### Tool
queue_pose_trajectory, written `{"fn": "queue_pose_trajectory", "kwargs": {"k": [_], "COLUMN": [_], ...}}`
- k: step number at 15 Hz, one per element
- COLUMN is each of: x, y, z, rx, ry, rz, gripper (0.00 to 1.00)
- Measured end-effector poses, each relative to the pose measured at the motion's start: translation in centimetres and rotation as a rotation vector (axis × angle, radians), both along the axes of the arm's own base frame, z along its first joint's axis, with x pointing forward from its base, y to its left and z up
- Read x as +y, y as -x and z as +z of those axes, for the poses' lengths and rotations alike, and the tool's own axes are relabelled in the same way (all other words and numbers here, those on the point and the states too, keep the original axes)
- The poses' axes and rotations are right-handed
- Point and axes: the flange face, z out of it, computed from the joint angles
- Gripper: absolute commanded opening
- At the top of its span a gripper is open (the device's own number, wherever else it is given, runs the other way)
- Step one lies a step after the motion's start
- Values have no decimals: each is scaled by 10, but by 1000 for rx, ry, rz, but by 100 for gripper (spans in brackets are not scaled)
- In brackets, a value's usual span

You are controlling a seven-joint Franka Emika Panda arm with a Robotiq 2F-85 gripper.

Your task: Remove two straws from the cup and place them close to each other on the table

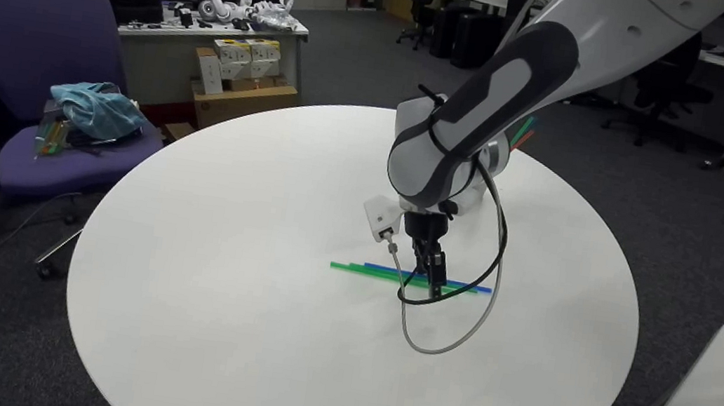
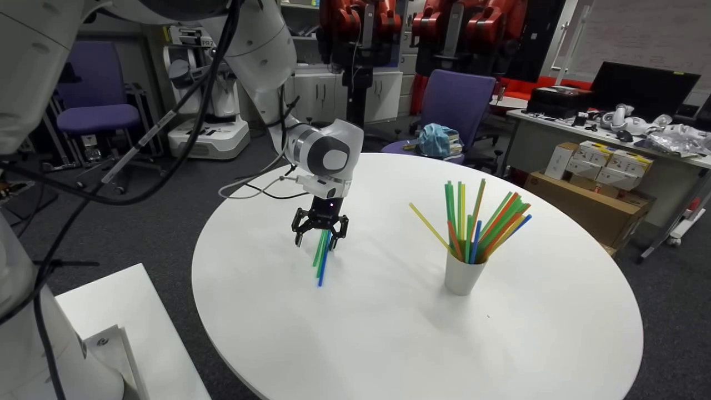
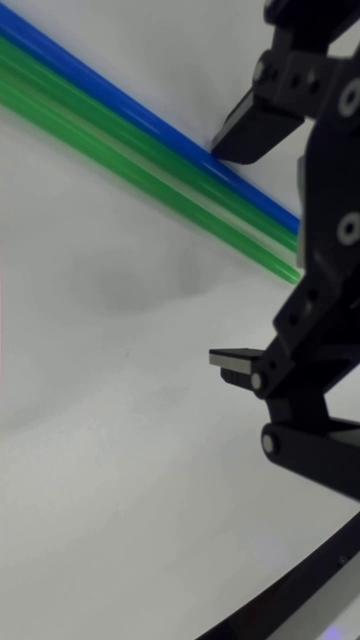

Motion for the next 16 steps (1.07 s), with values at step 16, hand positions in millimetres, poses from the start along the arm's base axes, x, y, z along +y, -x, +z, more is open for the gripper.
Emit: {"fn": "queue_pose_trajectory", "kwargs": {"k": [16], "x": [-93], "y": [-53], "z": [167], "rx": [-368], "ry": [-95], "rz": [131], "gripper": [100]}}
